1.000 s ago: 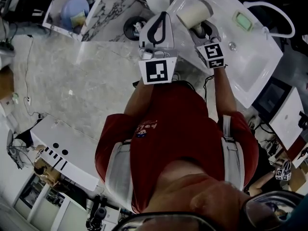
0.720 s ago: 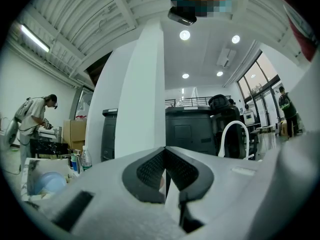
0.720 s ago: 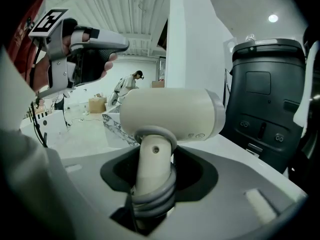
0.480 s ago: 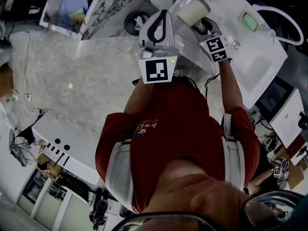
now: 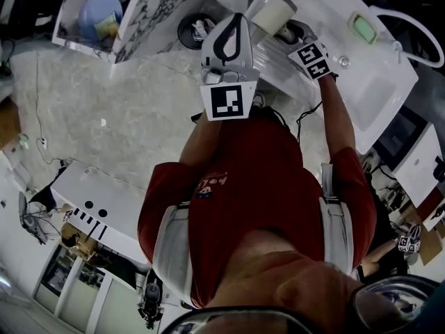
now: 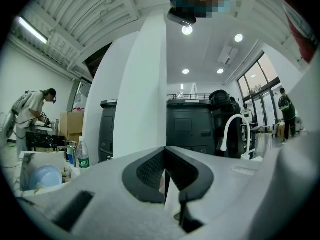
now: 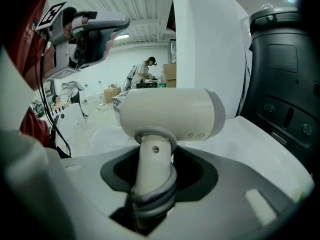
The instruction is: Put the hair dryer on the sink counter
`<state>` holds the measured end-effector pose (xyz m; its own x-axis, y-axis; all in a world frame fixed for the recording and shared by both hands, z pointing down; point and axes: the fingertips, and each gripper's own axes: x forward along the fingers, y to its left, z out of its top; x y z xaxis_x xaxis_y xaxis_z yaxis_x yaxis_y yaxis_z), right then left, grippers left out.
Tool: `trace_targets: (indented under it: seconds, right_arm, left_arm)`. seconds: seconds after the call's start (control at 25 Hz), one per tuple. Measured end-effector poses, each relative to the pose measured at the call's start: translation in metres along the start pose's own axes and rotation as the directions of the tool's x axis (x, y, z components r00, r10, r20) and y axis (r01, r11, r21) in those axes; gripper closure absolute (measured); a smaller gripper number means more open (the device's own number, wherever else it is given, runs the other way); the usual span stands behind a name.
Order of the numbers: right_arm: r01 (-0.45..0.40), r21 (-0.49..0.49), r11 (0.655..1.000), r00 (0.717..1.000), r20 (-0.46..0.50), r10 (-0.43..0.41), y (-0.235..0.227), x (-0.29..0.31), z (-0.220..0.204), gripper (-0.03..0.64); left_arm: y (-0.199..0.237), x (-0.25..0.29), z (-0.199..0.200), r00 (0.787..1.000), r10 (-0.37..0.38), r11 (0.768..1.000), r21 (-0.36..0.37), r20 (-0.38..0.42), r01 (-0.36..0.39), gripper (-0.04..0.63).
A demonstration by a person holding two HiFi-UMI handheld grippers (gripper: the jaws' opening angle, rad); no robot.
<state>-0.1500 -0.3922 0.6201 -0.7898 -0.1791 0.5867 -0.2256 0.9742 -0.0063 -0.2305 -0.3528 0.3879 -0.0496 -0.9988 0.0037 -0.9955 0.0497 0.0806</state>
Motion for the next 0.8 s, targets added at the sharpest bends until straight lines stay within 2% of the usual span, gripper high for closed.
trace_targets:
  seconds: [0.24,0.8]
  right_arm:
    - [-0.083,-0.016,0.996,0.994,-0.066,0.082,-0.002,0.013,-0.016,0.434]
    - [-0.218,-0.007,0.976,0.968,-0.133,0.215,-0.001,0.035,-0.026,0.434]
  left_arm:
    - [0.005,0.004,-0.008,1.0,-0.002,1.0,-0.014,-0.011,0.002,0.594]
    - [0.014,0.018,-0.02,0.999,-0.022,1.0,-0.015,-0.04,0.021,0.594]
